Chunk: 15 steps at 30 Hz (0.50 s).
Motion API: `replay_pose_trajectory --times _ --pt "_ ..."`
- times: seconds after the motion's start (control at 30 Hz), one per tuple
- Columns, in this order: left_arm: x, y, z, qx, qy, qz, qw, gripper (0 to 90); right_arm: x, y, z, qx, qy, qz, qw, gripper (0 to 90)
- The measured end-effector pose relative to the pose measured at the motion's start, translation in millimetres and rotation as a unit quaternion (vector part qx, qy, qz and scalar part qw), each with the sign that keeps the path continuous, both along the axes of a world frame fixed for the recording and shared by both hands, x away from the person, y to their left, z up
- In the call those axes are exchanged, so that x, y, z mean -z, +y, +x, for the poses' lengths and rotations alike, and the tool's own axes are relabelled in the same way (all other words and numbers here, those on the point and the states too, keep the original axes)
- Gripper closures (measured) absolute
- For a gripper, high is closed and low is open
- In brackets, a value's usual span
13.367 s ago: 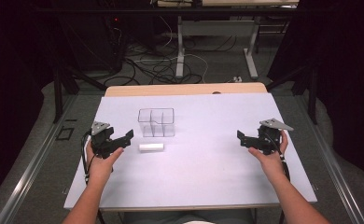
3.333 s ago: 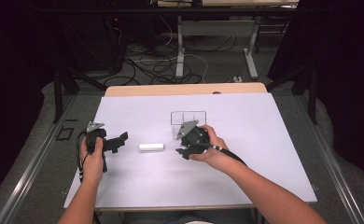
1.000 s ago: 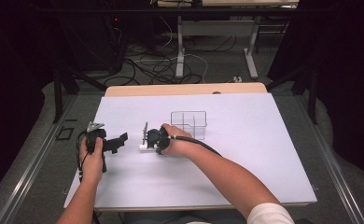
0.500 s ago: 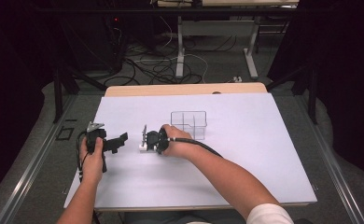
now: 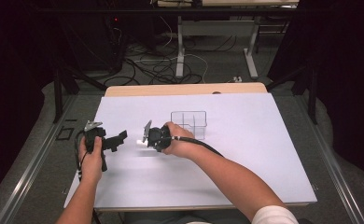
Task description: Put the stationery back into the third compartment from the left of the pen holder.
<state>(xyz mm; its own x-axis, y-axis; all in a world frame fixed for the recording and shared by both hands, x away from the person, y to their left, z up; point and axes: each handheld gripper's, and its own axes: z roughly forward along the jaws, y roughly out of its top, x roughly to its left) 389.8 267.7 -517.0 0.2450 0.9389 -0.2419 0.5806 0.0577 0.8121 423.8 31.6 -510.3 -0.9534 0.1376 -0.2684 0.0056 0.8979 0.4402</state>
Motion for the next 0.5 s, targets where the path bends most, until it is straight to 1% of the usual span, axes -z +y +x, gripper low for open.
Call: replay_pose_trajectory --times 0.03,0.1,0.13,0.23,0.27,0.3,0.37,0.43,0.5 --pt "-1.5 0.5 -0.5 0.001 0.003 -0.002 1.0 3.9 -2.1 -1.0 -0.6 0.001 0.002 0.01 0.9999 71.1" --pt "-3.2 0.4 -0.7 -0.003 -0.002 -0.009 1.0 3.9 -5.6 -2.8 -2.5 0.007 0.005 0.028 0.9996 71.1" --pt "-4.8 0.8 -1.3 -0.004 -0.001 -0.011 0.9999 3.9 -7.2 -4.0 -3.4 0.011 0.006 0.037 0.9993 71.1" --pt "-10.3 1.6 -2.2 -0.012 -0.012 -0.027 0.9995 3.8 -13.1 -8.1 -6.0 0.023 0.011 0.061 0.9978 71.1" --pt "-13.3 1.8 -2.4 -0.019 -0.016 -0.037 0.999 3.7 -14.5 -9.5 -6.9 0.029 0.012 0.076 0.9966 71.1" --pt "-16.7 2.1 -2.5 -0.026 -0.019 -0.048 0.9983 3.6 -17.9 -12.8 -8.2 0.035 0.011 0.098 0.9945 71.1" --pt "-23.2 2.4 -3.3 -0.035 -0.032 -0.068 0.9965 3.6 -19.4 -14.3 -8.7 0.038 0.008 0.103 0.9939 71.1" --pt "-29.4 2.7 -4.8 -0.032 -0.038 -0.083 0.9952 3.7 -23.2 -18.6 -9.8 0.048 0.002 0.122 0.9913 71.1" --pt "-33.8 0.4 -6.2 -0.029 -0.046 -0.092 0.9942 3.6 -26.7 -22.6 -11.0 0.057 -0.002 0.141 0.9883 71.2"
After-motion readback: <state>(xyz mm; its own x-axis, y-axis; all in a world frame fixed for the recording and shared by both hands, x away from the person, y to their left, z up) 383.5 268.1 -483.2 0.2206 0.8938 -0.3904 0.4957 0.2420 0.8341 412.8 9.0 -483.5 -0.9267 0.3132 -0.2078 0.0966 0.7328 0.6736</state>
